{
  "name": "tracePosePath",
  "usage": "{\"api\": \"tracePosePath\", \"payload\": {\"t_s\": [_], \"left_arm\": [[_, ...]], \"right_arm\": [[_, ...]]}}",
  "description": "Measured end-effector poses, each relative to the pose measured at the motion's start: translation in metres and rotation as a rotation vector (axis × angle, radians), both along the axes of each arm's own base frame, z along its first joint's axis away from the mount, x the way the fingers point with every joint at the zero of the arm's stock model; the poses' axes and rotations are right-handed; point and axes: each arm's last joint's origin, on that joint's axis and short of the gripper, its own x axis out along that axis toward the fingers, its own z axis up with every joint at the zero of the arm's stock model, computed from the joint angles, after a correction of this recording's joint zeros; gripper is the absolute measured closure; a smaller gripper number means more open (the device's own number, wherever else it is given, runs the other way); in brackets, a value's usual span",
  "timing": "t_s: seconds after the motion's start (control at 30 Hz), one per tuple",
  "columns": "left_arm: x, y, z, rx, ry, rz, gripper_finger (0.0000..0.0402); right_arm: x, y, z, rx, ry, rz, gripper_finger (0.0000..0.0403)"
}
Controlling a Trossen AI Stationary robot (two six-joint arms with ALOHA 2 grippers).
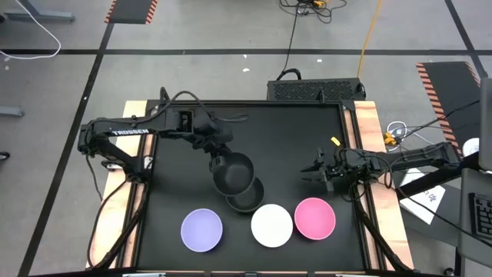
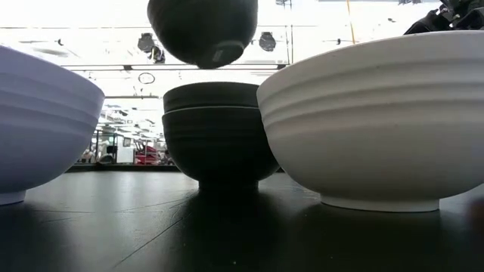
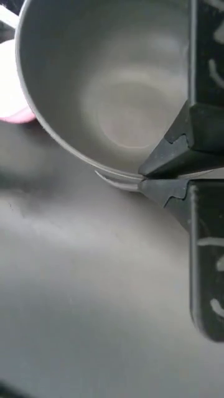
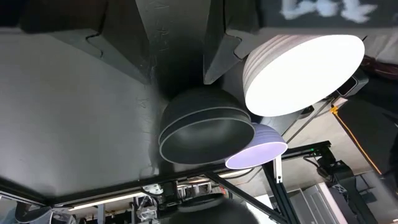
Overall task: Nest bowls inside each other
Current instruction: Stack the top black bowl on top of the black bowl
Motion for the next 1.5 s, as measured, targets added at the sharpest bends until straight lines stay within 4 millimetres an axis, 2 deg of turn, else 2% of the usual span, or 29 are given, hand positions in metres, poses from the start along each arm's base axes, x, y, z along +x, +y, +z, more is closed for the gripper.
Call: {"api": "tracePosePath", "payload": {"t_s": [0.2, 0.27, 0.43, 0.57, 0.77, 1.17, 1.5], "left_arm": [[0.03, -0.014, -0.018, -0.013, 0.066, -0.032, 0.0399], [0.041, -0.014, -0.023, -0.006, 0.113, -0.047, 0.0399], [0.063, -0.012, -0.02, 0.025, 0.172, -0.065, 0.0399], [0.077, -0.015, -0.03, 0.025, 0.224, -0.082, 0.0399], [0.081, -0.019, -0.045, 0.026, 0.311, -0.09, 0.0399], [0.082, -0.041, -0.044, 0.045, 0.296, -0.114, 0.0399], [0.084, -0.038, -0.05, 0.053, 0.285, -0.108, 0.0399]], "right_arm": [[0.0, 0.0, 0.0, 0.0, -0.004, 0.0, 0.0268], [0.0, 0.0, 0.001, 0.001, -0.007, 0.0, 0.0268], [0.0, 0.0, 0.0, 0.003, -0.003, -0.001, 0.0268], [0.0, 0.0, 0.0, 0.004, 0.002, -0.001, 0.0268], [0.0, 0.0, -0.001, 0.007, 0.006, -0.002, 0.0268], [0.0, 0.0, -0.001, 0.004, 0.008, -0.001, 0.0268], [0.0, 0.0, -0.001, 0.006, 0.009, -0.001, 0.0268]]}}
